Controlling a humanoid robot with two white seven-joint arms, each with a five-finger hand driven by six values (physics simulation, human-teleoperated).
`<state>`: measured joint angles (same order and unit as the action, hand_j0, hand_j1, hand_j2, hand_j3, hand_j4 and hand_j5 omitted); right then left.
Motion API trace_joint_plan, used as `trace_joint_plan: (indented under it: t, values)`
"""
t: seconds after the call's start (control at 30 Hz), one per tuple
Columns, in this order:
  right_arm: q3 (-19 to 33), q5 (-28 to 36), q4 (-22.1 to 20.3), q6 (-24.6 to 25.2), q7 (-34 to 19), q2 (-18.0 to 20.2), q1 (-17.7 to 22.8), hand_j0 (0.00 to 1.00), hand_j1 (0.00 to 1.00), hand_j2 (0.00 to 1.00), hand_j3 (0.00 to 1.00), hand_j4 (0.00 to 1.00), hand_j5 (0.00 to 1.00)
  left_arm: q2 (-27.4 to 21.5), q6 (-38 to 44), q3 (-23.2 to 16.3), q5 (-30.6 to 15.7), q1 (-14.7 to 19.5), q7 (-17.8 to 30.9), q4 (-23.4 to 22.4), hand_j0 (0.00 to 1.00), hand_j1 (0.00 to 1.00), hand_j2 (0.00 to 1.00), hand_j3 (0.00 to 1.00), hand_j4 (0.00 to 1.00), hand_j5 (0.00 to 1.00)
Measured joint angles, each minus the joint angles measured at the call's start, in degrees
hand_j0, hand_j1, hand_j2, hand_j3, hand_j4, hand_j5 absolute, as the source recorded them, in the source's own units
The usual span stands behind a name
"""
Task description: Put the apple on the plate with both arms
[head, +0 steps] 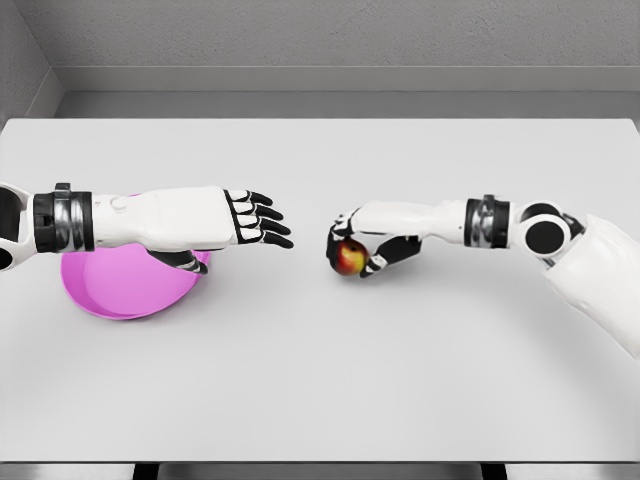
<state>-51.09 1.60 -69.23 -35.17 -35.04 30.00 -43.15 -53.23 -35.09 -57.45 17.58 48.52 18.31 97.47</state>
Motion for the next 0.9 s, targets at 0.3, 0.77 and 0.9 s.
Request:
trace_joint_plan:
  t: [0.3, 0.77, 0.9]
  values:
    - [8.04, -0.24, 0.26, -0.07, 0.01, 4.53, 3.87, 1.0, 1.0, 1.0, 1.0, 1.0, 1.0, 0.37, -0.01, -0.08, 0.03, 0.09, 0.0, -0.05, 1.0, 1.0, 1.0, 1.0, 1.0, 1.0]
    - [29.46, 3.48, -0.96, 0.02, 0.02, 12.19, 10.11, 1.0, 1.0, 1.0, 1.0, 1.0, 1.0, 21.43, -0.03, -0.88, 0.26, 2.99, 9.19, -13.45, 1.0, 1.0, 1.0, 1.0, 1.0, 1.0]
    - [29.17, 3.67, -1.27, 0.02, 0.02, 12.41, 10.11, 1.0, 1.0, 1.0, 1.0, 1.0, 1.0, 23.27, -0.03, -1.18, 2.51, 2.9, 9.4, -15.93, 1.0, 1.0, 1.0, 1.0, 1.0, 1.0]
